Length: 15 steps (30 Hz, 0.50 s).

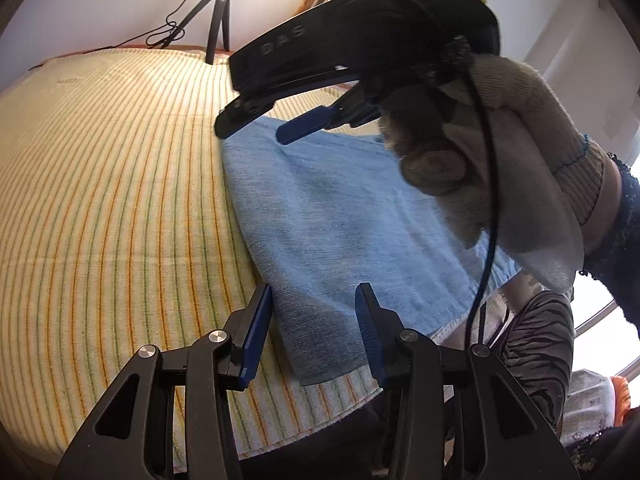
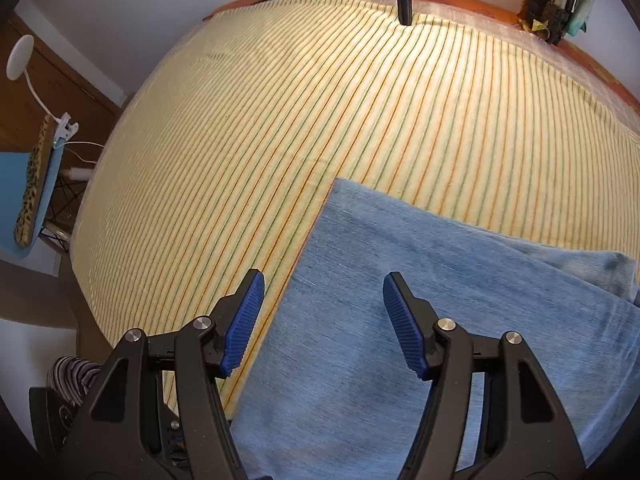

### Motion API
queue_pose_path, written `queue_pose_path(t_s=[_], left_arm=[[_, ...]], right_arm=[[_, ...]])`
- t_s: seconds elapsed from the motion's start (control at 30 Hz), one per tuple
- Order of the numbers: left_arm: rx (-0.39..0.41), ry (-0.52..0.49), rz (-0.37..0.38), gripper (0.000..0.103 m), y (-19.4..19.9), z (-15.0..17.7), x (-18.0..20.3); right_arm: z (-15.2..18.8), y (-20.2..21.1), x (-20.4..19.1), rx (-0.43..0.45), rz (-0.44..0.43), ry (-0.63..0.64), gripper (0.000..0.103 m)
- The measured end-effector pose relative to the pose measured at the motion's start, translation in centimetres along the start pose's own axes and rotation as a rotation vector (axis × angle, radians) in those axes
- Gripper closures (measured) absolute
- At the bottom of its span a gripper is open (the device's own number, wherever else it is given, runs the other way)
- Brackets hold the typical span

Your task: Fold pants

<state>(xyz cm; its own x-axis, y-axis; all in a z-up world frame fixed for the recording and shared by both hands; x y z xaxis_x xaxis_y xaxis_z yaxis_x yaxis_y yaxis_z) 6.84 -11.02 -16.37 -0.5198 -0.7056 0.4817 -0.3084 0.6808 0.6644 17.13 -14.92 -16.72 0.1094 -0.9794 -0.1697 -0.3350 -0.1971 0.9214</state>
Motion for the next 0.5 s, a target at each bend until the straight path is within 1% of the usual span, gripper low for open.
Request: queue_pose_path(t_s=[0.17,0.33,0.5], left_arm=[[0.028,0.036,0.06,0.063,0.6,0.0,0.2],[0.051,0.025,0.076,0.063,1.0,-0.1,0.9],[0.063,0.011,0.083,0.063,1.1,-0.1,1.9]], right_arm=[[-0.5,-1.7,-1.2,-0.049,0.043,0.023,0.038],[-0.8,-2.7,-2.7,-0.078,0.096,0.075,0.038],[-1.1,-4.1,-4.5,-0.14,0.193,0.161,0.04]])
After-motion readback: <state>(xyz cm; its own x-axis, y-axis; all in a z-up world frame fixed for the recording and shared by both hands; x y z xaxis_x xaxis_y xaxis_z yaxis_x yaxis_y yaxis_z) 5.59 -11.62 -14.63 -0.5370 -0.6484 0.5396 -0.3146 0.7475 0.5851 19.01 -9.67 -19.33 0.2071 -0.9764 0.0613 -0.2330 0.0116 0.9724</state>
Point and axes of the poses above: each gripper's, at about its wrist camera, not at the fingertips, and y roughly against the way its jaws point, x to its right, z to its underside, the point moved 3 cm from there along -y, roughly the way its jaws point, and after that the axes turned 4 degrees about y, right-handed, at the moved point
